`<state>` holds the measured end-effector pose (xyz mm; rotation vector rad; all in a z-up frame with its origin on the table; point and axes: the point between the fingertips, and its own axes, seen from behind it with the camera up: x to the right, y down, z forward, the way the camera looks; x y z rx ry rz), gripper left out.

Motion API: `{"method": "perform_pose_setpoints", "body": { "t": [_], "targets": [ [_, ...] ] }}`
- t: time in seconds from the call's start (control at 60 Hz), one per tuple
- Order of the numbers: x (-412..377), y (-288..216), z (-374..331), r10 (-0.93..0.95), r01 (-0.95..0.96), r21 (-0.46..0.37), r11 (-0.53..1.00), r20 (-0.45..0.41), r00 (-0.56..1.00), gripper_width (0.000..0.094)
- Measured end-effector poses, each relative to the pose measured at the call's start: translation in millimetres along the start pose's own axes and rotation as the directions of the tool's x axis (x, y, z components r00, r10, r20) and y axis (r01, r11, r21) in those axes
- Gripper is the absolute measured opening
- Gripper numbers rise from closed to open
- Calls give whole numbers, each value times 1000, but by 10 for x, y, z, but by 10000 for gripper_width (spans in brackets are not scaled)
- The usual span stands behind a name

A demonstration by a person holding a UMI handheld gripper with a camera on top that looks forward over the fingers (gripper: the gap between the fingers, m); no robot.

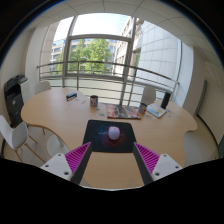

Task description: Arrange mouse

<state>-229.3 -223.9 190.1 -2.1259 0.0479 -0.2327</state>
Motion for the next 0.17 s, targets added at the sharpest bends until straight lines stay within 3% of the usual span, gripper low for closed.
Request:
{"method": "perform_pose_setpoints", "body": {
  "t": [0.167],
  "targets": [
    [13, 26, -101, -9, 10, 11, 1000, -13, 1000, 845]
  ]
}}
